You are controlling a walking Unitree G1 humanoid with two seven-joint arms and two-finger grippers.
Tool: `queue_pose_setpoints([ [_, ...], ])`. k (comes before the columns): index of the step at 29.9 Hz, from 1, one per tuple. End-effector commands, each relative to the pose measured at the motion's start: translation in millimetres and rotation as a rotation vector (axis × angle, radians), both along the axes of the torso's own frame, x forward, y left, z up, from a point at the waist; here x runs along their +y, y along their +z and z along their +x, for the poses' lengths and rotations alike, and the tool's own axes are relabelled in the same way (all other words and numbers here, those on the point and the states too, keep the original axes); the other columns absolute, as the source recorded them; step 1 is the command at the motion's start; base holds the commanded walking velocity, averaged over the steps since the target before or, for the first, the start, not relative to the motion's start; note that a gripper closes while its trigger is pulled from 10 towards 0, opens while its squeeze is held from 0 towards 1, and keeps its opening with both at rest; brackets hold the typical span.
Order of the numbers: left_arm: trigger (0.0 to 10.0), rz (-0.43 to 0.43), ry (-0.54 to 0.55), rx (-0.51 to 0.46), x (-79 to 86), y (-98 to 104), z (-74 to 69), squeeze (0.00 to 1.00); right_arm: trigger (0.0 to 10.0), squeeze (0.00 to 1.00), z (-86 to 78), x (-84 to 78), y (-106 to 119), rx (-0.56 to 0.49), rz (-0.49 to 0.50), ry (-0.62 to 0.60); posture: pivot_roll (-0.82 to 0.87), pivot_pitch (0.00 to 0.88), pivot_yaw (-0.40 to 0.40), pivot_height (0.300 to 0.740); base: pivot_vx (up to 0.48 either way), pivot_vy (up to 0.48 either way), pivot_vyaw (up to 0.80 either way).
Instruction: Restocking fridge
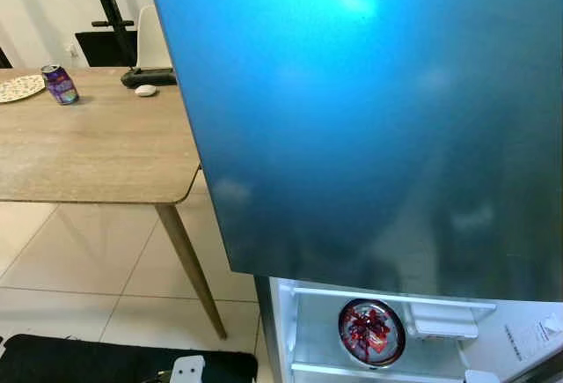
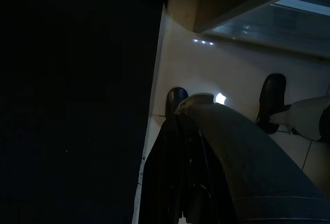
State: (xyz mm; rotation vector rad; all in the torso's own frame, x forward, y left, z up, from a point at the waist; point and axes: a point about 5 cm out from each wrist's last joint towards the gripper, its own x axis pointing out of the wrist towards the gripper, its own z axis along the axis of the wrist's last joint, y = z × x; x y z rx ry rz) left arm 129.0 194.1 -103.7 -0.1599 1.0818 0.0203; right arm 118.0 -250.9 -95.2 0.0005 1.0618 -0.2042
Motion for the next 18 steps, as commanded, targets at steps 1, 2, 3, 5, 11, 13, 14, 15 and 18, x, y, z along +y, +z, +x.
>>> queue_pose_setpoints([
  [1, 10.0, 0.015, -0.005, 0.005, 4.6, 0.4, -0.6, 0.00, 10.0, 0.00, -0.5, 0.4, -0.4, 0.003, 0.005, -0.009, -0.08, 0.000, 0.013, 0.740, 0.000, 0.000, 0.00],
  [2, 10.0, 0.015, -0.005, 0.005, 4.6, 0.4, -0.6, 0.00, 10.0, 0.00, -0.5, 0.4, -0.4, 0.003, 0.005, -0.009, -0.08, 0.000, 0.013, 0.740, 0.000, 0.000, 0.00],
  [3, 10.0, 0.016, -0.009, 0.003, 4.6, 0.6, -0.1, 0.00, 10.0, 0.00, -2.0, -0.4, -0.6, 0.009, 0.003, -0.006, -0.08, 0.000, 0.012, 0.740, -0.285, 0.000, 0.00],
  [5, 10.0, 0.017, -0.011, 0.003, 4.5, 0.6, 0.1, 0.00, 10.0, 0.00, -2.4, -0.8, -0.6, 0.011, 0.002, -0.006, -0.08, 0.000, 0.012, 0.740, -0.285, 0.000, 0.00],
  [11, 10.0, 0.018, -0.022, 0.004, 2.7, 0.5, 0.7, 0.00, 10.0, 0.00, -4.6, -3.2, -0.6, 0.017, -0.004, -0.007, -0.08, 0.000, 0.013, 0.740, -0.302, 0.000, 0.00],
  [13, 10.0, 0.015, -0.023, 0.003, 1.2, 0.3, 0.6, 0.00, 10.0, 0.00, -5.0, -3.5, -0.6, 0.019, -0.005, -0.007, -0.08, 0.000, 0.010, 0.740, -0.306, 0.000, 0.00],
  [14, 10.0, 0.015, -0.023, 0.003, 1.2, 0.3, 0.6, 0.00, 10.0, 0.00, -5.0, -3.5, -0.6, 0.019, -0.005, -0.007, -0.08, 0.000, 0.010, 0.740, -0.307, 0.000, 0.00],
  [15, 10.0, 0.013, -0.024, 0.003, 0.3, 0.2, 0.6, 0.00, 10.0, 0.00, -5.1, -3.9, -0.5, 0.020, -0.007, -0.005, -0.08, 0.000, 0.007, 0.740, -0.322, 0.000, 0.00],
  [18, 10.0, 0.012, -0.023, 0.003, -0.3, 0.1, 0.5, 0.00, 10.0, 0.00, -5.0, -4.3, -0.4, 0.021, -0.009, -0.004, -0.08, 0.000, 0.008, 0.740, -0.325, 0.000, 0.00],
])
